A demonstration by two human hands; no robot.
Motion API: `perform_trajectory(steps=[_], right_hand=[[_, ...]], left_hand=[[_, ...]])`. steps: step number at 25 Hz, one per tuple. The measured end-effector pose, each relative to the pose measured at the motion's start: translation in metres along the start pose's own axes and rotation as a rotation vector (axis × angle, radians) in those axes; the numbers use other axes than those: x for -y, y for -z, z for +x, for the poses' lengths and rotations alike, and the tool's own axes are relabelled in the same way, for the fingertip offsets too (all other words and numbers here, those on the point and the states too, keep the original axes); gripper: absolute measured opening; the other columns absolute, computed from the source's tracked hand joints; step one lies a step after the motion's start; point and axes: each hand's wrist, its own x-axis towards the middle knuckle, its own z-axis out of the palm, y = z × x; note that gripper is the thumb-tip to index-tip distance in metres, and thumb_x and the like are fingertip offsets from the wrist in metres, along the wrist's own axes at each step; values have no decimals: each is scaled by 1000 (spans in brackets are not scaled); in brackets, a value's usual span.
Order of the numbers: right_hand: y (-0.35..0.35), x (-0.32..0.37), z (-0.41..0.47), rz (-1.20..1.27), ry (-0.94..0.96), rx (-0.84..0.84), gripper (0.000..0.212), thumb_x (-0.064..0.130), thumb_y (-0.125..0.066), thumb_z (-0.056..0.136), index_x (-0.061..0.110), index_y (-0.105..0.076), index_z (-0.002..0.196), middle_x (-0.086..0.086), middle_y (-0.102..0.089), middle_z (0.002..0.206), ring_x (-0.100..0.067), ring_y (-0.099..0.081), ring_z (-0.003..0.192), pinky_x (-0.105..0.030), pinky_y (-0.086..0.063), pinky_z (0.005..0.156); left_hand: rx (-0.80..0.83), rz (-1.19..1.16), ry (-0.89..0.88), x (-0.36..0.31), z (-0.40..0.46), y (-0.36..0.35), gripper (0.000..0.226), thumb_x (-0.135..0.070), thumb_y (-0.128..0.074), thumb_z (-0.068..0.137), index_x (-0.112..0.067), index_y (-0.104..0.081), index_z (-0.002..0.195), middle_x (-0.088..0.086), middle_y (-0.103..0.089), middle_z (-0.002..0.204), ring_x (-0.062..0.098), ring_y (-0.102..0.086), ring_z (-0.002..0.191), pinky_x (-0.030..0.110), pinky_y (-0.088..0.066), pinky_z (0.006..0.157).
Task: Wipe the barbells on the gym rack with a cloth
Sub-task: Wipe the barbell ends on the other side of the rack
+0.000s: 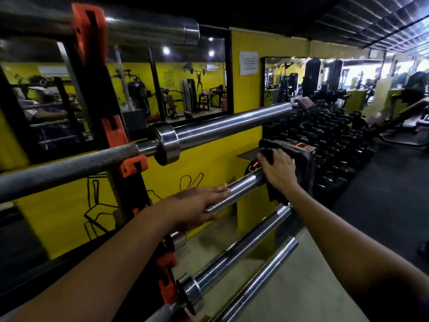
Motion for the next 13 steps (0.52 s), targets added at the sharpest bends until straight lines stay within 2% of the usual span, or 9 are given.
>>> perform_trajectory(steps=[1,2,4,6,9,10,12,13], right_hand=[[-2,-7,4,-108,100,37,31,51,-51,98,24,-59,110,1,-60,114,-23,-51,118,-51,-25,115],[3,-16,9,-147,195,83,28,50,-52,97,25,-60,103,4,-62,105,-22,-55,112,-53,-28,114],[18,-32,22,-141,297,196,39,55,-52,93,19,-66,95,3,-67,94,-21,-60,96,-50,-43,98],[30,-31,42,-216,231,298,45,56,-54,94,15,-70,98,-6,-70,96,-26,-63,94,-43,-48,85],[23,-2,57,-501,128,422,63,71,-47,85,17,-67,111,-10,-68,106,-33,-63,98,-39,-46,81],[16,7,53,-563,150,450,61,71,-46,85,19,-65,111,-8,-65,104,-32,-62,98,-37,-43,79],[9,4,27,-457,317,377,41,59,-51,94,22,-63,106,0,-61,95,-26,-61,99,-31,-36,83],[9,-4,10,-332,423,290,37,54,-52,96,21,-64,110,2,-62,99,-23,-59,105,-30,-35,92]], left_hand=[[5,4,2,-1,1,0,73,-33,-59,100,-43,-14,157,-28,1,162,10,-18,151,38,-31,118],[1,3,4,-1,1,-1,73,-33,-59,100,-43,-14,157,-29,1,161,10,-18,151,37,-31,119],[-12,-21,13,-2,0,0,73,-32,-60,100,-43,-15,157,-30,1,161,7,-17,151,34,-28,120],[-11,-39,22,-3,0,1,73,-32,-60,100,-43,-15,157,-30,0,161,4,-16,150,28,-25,119],[-4,-67,26,-2,-3,3,73,-33,-60,99,-47,-16,155,-33,-1,160,2,-15,150,30,-27,120],[-1,-72,33,-2,-4,4,73,-33,-61,99,-49,-16,155,-34,-1,160,1,-15,150,32,-28,120],[5,-82,40,-4,-5,4,73,-33,-61,99,-50,-16,154,-36,-1,159,0,-14,150,33,-29,120],[7,-84,43,-4,-5,4,73,-33,-61,99,-50,-16,154,-36,-1,159,0,-14,150,33,-29,120]])
